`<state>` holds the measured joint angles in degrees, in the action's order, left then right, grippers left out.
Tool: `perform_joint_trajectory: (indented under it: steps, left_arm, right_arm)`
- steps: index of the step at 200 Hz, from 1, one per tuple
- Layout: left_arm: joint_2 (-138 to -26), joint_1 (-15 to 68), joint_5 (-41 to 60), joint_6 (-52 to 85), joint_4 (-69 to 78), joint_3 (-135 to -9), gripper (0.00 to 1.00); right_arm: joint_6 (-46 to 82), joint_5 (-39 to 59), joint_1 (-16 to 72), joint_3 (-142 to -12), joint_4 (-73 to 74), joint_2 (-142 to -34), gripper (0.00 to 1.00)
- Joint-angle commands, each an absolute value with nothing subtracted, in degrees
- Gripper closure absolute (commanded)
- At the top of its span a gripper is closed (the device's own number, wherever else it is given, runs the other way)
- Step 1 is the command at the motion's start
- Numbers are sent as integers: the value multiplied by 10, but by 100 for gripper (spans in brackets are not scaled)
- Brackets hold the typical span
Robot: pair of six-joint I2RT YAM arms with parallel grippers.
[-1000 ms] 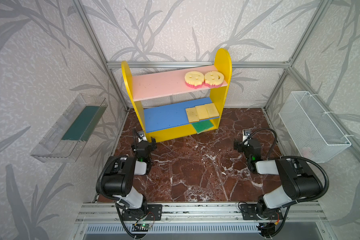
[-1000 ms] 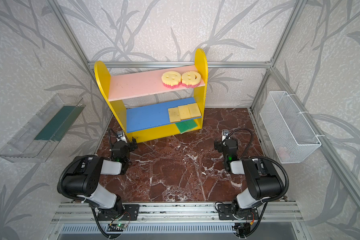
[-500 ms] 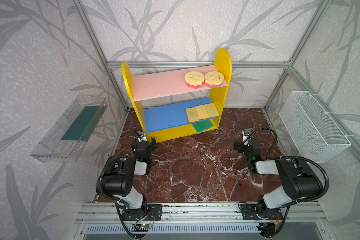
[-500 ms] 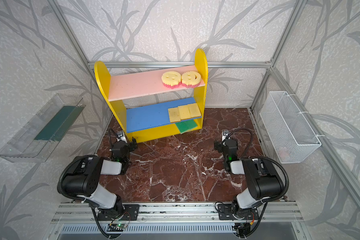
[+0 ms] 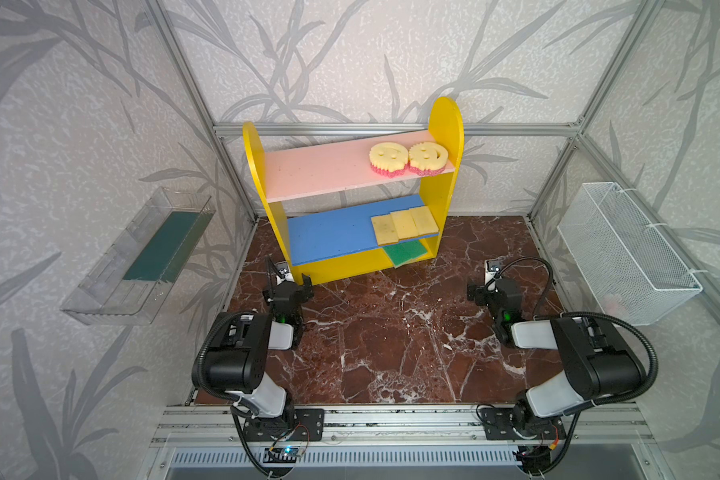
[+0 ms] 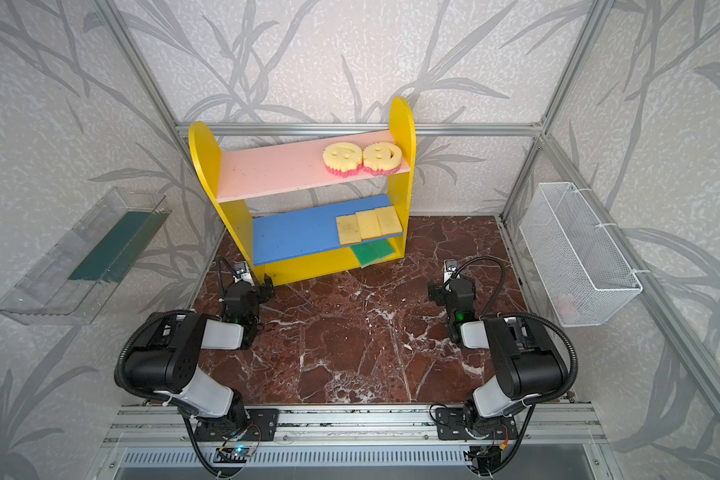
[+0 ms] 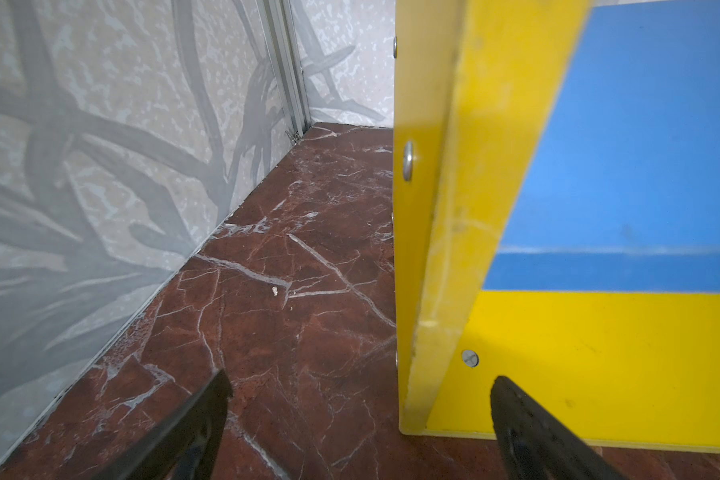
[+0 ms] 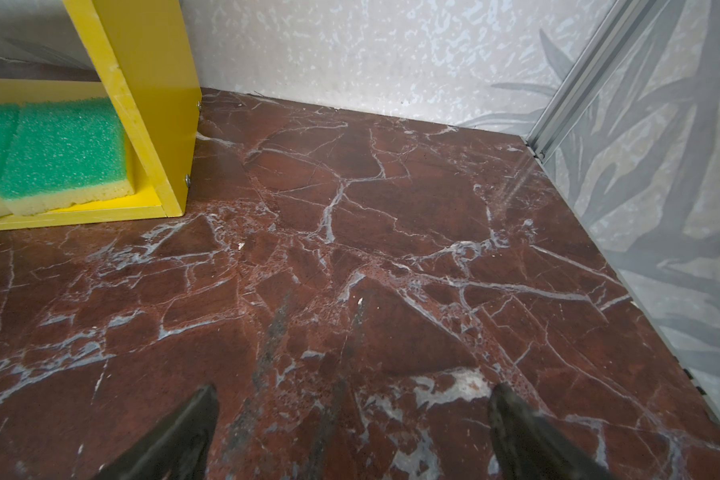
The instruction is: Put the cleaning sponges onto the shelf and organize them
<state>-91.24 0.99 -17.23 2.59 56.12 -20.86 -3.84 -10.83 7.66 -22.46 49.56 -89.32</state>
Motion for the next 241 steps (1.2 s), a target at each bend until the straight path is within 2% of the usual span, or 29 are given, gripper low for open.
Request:
perform_joint_trajectory:
  steps: [1, 241]
  left_arm:
    - [-903, 10, -170, 25, 563, -210, 1]
    - [-903, 9, -170, 25, 563, -210, 1]
  right_arm:
    - [-32, -106, 78, -226, 500, -886, 1]
    - [-40, -92, 80, -225, 497, -883, 1]
